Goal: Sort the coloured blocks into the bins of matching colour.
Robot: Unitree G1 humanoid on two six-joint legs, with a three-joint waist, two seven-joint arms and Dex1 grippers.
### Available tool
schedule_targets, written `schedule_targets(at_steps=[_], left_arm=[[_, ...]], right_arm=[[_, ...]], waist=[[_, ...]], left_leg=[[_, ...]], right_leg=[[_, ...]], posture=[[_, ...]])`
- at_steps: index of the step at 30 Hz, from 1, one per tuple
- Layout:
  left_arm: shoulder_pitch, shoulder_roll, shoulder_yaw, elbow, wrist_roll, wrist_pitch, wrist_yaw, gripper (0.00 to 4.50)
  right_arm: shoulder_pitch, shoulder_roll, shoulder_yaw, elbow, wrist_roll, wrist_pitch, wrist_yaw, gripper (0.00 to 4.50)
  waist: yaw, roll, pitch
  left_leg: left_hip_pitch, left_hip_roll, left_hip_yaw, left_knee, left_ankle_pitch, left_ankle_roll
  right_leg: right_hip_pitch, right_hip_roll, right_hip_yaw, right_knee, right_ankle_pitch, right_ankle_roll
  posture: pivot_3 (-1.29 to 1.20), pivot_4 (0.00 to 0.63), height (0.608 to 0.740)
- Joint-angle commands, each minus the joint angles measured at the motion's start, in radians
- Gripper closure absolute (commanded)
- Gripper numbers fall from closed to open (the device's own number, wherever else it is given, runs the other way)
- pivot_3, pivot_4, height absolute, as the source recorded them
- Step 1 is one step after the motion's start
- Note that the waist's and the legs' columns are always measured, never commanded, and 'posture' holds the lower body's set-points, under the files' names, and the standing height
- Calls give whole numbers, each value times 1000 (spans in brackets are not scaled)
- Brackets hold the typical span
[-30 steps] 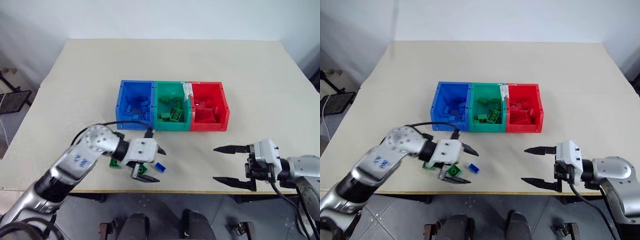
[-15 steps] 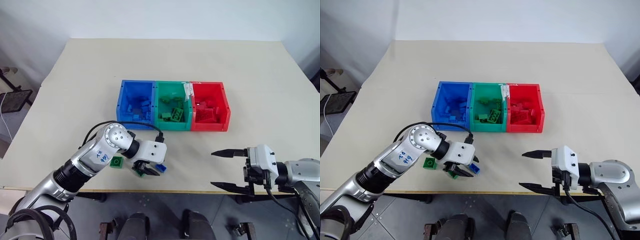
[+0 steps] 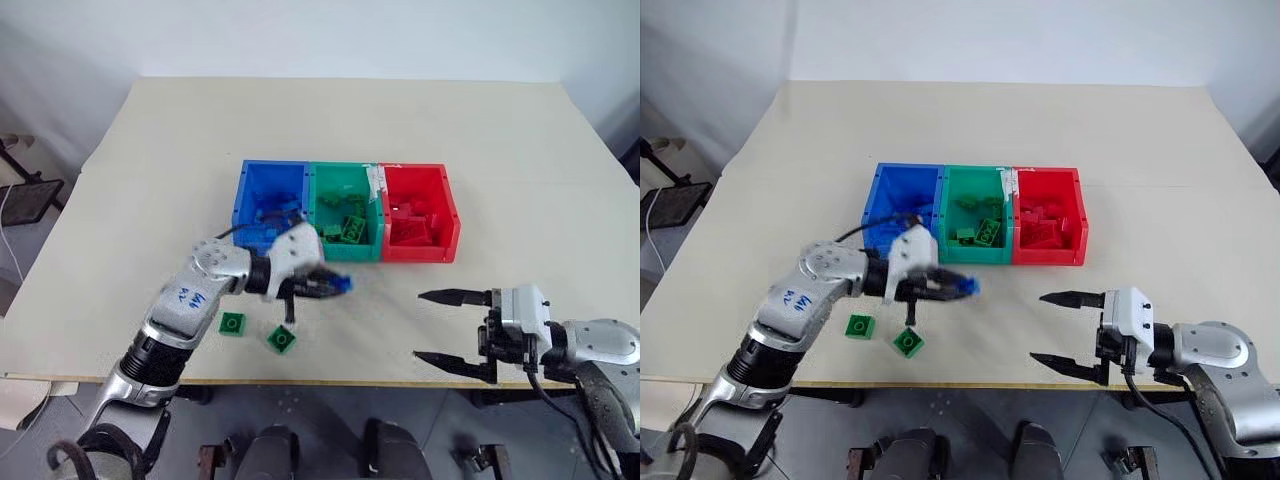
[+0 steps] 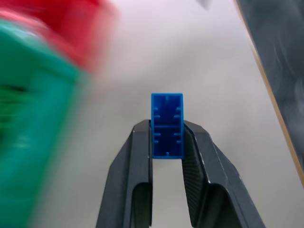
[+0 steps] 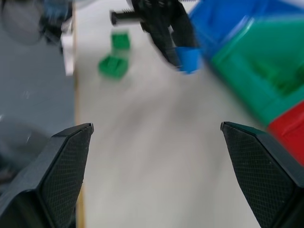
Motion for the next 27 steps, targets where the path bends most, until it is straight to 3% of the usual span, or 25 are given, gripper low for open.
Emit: schedule_targets(at_steps=[1,10,17,22,27], left_arm=[[3,-7,151,-10,-22,-24,128,4024],[-100,-149,230,203,10,-103,415,4024],[-78,-120,251,183,-5,-121,448,1788],[71,-3,259,66,-66,-199,271,355],[310,161,442,62,-181,-349,44,355]], right_arm=[[-63,45,-55,-15,33,-12,-96,0],[-123,42,-18,43,-8,33,-150,0],[-161,36,4,64,-18,54,-140,0],[-178,23,33,87,-37,33,-90,0],[-225,8,72,161,-61,-21,6,0]], waist=[[-2,0,0],[20,0,0],[-1,0,0],[-10,0,0],[-26,0,0]], left_leg=[[0,0,0,0,0,0],[-1,-1,-1,2,0,0],[-1,-1,0,0,0,0],[0,-1,0,-2,0,0],[1,0,0,-3,0,0]], right_leg=[[0,0,0,0,0,0],[1,0,0,-1,1,1],[0,0,0,0,1,1],[-1,0,0,0,1,1],[-1,0,0,-1,1,1]], posture=[[0,150,740],[0,150,740],[0,150,740],[0,150,740],[0,150,740]])
